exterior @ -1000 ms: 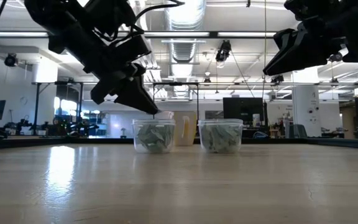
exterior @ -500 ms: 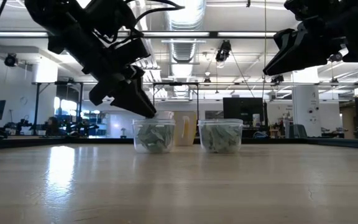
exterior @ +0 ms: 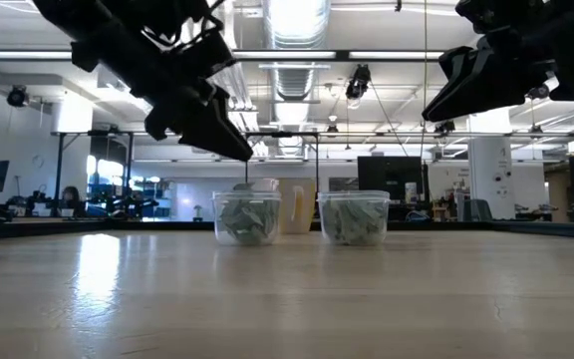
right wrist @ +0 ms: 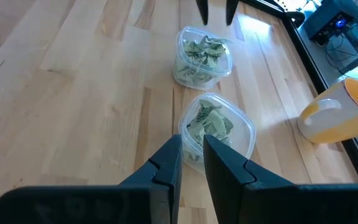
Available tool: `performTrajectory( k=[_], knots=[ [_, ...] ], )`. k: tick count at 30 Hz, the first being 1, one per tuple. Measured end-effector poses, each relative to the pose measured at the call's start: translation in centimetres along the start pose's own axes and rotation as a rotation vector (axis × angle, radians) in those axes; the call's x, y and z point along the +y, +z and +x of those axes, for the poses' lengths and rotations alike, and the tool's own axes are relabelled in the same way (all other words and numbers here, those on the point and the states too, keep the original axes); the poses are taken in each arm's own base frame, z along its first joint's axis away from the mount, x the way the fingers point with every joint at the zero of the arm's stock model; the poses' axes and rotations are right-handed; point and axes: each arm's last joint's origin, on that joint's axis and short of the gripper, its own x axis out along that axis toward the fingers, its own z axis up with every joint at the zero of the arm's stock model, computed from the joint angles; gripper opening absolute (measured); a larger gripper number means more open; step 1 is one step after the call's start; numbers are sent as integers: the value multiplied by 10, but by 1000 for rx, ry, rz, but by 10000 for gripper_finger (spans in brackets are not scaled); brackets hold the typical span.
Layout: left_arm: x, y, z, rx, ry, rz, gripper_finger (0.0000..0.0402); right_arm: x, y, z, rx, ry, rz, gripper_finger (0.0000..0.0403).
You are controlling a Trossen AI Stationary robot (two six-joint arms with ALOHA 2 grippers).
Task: Pick and place Stevia / Truvia into bins
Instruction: Put the green stevia packet into the left transparent container
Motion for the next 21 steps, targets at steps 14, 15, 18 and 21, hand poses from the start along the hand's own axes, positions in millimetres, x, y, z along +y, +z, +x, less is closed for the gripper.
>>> performTrajectory(
  k=[14, 15, 18, 21],
  knots=[
    [-2, -18, 6, 67, 44, 24, 119, 0, 0, 0, -3, 0, 12, 57],
    [-2, -20, 7, 78, 58, 27, 119, 0, 0, 0, -3, 0, 12, 57],
    [-2, -21, 8, 86, 91, 45, 118, 0, 0, 0, -3, 0, 12, 57],
    [-2, -20, 9, 77, 101, 41, 118, 0, 0, 0, -4, 0, 13, 57]
  ],
)
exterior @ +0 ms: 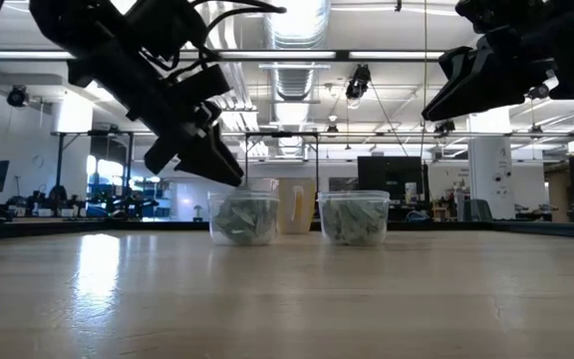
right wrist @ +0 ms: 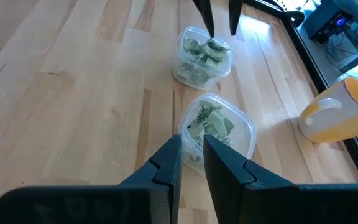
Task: Pick and place Stevia / Truvia into bins
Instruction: Put the green stevia packet into the left transparent container, then return to Home Position
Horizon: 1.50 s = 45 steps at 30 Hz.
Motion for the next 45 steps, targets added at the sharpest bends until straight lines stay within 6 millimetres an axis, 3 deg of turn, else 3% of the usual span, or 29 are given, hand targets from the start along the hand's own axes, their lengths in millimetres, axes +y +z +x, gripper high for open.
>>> performTrajectory(
  k=[13, 28, 32, 39, 41, 45],
  knots=[
    [-7, -4, 12, 15, -33, 40, 118, 0, 0, 0, 1, 0, 0, 57],
    [4, 12, -10, -86, -15, 0, 118, 0, 1, 0, -14, 0, 6, 57],
    [12, 22, -22, -150, 13, -30, 118, -1, 9, -1, -70, -3, 3, 57],
    [40, 37, -61, -235, 279, -156, 118, -10, 22, -11, -110, -145, -6, 57],
    [45, 38, -72, -299, 263, -213, 118, -14, 24, -17, -133, -177, 3, 57],
    [50, 39, -95, -506, 72, -181, 118, -24, 30, -32, -217, -124, 2, 57]
  ],
)
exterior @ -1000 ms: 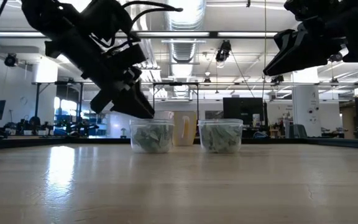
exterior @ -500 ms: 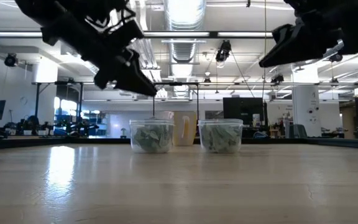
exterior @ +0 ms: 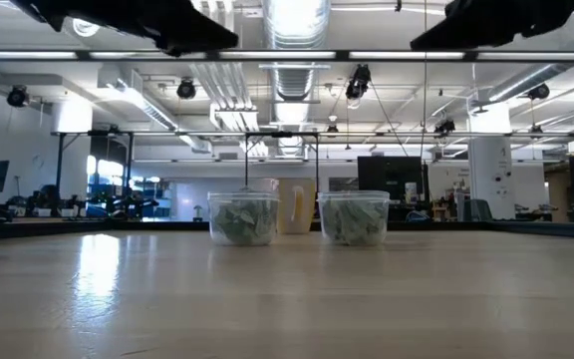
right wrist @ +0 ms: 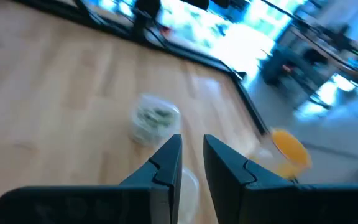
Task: Pick and place Stevia / Truvia into bins
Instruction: Return to Home Position
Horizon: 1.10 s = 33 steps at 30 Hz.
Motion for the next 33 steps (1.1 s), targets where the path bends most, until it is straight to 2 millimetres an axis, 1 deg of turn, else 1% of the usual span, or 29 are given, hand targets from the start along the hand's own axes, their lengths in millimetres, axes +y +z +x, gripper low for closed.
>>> performTrajectory(
  k=[2, 5, 8, 12, 16, 20, 26, 28, 33],
  knots=[
    [3, 2, -9, -50, -60, -3, 118, -7, 2, -6, -47, 74, -2, 57],
    [6, -3, -21, -71, -55, -10, 118, -17, -1, -11, -97, 155, 1, 57],
    [7, -12, -30, -71, -56, -10, 118, -26, -11, -14, -108, 158, 27, 57],
    [13, -15, -48, -118, -39, -24, 118, -34, -24, -18, -113, 148, 60, 57],
    [19, -17, -67, -156, -32, -36, 118, -38, -27, -25, -191, 203, 68, 57],
    [20, -29, -83, -199, -51, -46, 118, -38, -33, -31, -270, 227, 60, 57],
    [21, -44, -96, -243, -60, -57, 118, -40, -45, -39, -343, 194, 78, 57],
    [20, -46, -100, -265, -83, -57, 118, -41, -48, -42, -359, 186, 84, 57],
    [23, -53, -112, -304, -77, -66, 118, -44, -54, -53, -423, 165, 106, 57]
  ],
)
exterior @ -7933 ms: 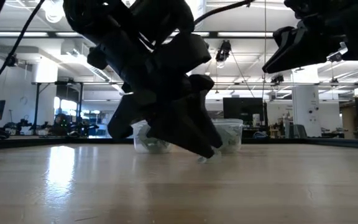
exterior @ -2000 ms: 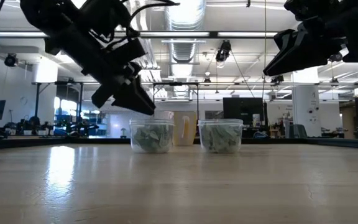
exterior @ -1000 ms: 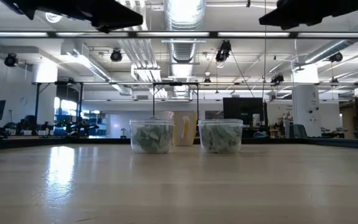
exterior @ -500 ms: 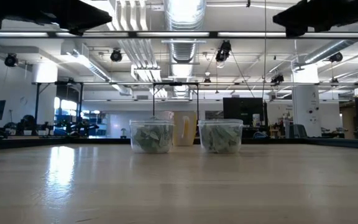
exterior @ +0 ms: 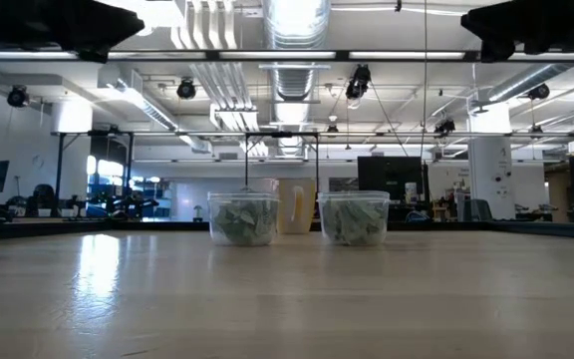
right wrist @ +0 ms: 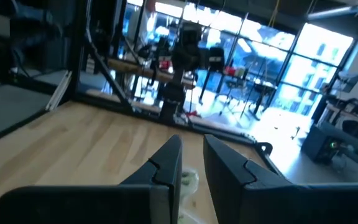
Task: Pick and place Stevia / Truvia into bins
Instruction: Return to Home Position
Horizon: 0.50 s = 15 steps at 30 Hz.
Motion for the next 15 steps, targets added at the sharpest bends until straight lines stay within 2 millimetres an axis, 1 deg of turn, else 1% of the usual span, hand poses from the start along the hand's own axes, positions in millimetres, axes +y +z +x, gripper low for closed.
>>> performTrajectory(
  k=[6, 9, 15],
  knots=[
    [3, 1, -17, -29, 9, -7, 118, 0, -4, -14, -60, -5, 7, 57],
    [4, -2, -23, -15, 5, -4, 118, 0, -6, -20, -93, -10, 11, 57],
    [5, -3, -31, -14, 5, -5, 118, 1, -11, -27, -87, 3, 53, 57]
  ],
)
